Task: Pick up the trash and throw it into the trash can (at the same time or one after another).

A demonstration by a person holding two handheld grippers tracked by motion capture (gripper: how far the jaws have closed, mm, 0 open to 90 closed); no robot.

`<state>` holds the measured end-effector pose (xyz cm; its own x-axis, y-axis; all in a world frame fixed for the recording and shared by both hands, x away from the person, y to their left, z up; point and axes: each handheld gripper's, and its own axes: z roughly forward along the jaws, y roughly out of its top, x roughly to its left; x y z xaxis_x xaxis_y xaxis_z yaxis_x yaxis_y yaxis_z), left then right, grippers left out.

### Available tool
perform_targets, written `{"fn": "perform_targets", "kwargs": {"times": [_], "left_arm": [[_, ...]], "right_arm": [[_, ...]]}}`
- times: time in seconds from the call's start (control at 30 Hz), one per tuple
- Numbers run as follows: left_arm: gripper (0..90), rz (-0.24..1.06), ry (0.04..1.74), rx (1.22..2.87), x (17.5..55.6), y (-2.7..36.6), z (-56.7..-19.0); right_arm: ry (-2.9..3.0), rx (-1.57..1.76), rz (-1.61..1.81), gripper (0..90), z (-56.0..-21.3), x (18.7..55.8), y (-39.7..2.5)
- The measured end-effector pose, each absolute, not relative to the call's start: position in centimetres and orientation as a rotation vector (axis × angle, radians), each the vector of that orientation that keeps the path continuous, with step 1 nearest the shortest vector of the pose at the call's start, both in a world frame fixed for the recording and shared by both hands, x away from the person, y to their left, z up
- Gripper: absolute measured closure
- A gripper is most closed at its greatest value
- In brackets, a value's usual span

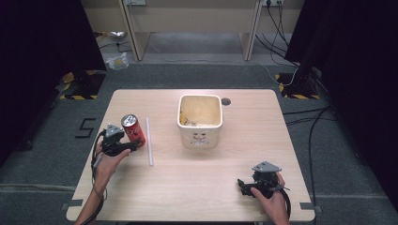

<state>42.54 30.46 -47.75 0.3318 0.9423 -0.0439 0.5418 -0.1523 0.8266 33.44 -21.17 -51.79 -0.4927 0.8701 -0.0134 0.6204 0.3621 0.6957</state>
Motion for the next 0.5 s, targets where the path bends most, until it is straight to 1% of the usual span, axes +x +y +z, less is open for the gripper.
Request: {"fn": "perform_targets", "kwargs": {"times": [0.5], "left_arm": [[26.5,0.643,1.322,1.804,43.9,30.3,-48.3]], "right_arm": [[2.249,1.303,0.901,0.2,-51.8,33.4,-21.2]]}}
